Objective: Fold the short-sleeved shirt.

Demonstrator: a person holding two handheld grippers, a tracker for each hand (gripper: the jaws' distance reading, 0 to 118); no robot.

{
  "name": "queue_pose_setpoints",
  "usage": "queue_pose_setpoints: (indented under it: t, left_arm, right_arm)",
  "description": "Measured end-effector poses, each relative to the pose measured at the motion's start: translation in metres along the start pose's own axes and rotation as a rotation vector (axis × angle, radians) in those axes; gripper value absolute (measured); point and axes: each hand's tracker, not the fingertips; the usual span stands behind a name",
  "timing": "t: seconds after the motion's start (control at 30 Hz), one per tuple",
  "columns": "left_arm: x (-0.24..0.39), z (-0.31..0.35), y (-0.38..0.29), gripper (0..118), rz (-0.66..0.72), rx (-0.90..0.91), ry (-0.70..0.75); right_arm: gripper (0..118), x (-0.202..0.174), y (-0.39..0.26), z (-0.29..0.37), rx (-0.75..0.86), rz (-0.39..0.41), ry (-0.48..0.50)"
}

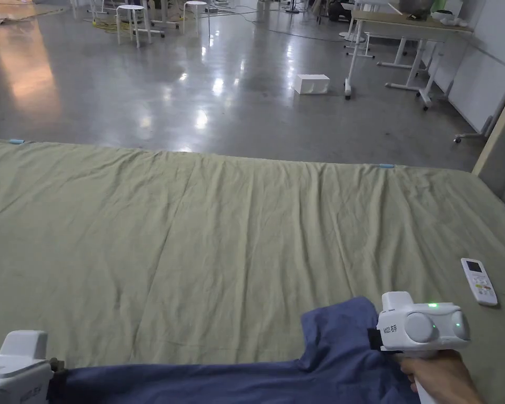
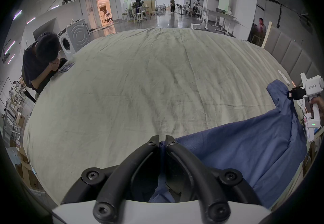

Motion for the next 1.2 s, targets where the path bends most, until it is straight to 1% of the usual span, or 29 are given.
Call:
queue_pose_setpoints:
  t: [0.17, 0.27, 0.4, 0.7, 0.87, 0.97, 1.07, 1.1, 1.17, 1.2]
  left_arm:
    - [-0.005, 0.030, -0.005, 6, 0.004, 0.052, -0.008]
    - [-0.008, 0.047, -0.009, 6, 0.003, 0.082, -0.014]
    - [-0.016, 0.075, -0.020, 6, 0.030, 0.121, -0.035]
    - [-0.032, 0.117, -0.066, 6, 0.073, 0.130, -0.102]
    - [-0.036, 0.127, -0.099, 6, 0.063, 0.095, -0.117]
    - [-0.038, 0.123, -0.121, 6, 0.026, 0.053, -0.113]
    - [-0.037, 0.118, -0.141, 6, -0.016, 0.005, -0.096]
    - [-0.036, 0.115, -0.147, 6, -0.022, -0.008, -0.095]
    - [-0.037, 0.107, -0.156, 6, -0.040, -0.040, -0.086]
    - [-0.038, 0.103, -0.161, 6, -0.052, -0.055, -0.088]
  right_arm:
    - [0, 0.010, -0.015, 0.058, 0.071, -0.001, 0.019]
    - [0, 0.014, -0.027, 0.094, 0.113, -0.007, 0.006]
    - [0, 0.012, -0.052, 0.135, 0.152, 0.051, -0.016]
    - [0, 0.009, -0.130, 0.193, 0.114, 0.075, -0.010]
    - [0, 0.004, -0.175, 0.203, 0.047, 0.090, -0.018]
    - [0, 0.003, -0.201, 0.195, -0.009, 0.085, -0.022]
    - [0, 0.004, -0.223, 0.183, -0.085, 0.060, -0.010]
    - [0, 0.004, -0.230, 0.178, -0.088, 0.046, -0.016]
    - [0, 0.004, -0.241, 0.168, -0.127, 0.045, -0.003]
    - [0, 0.004, -0.246, 0.163, -0.135, 0.028, -0.003]
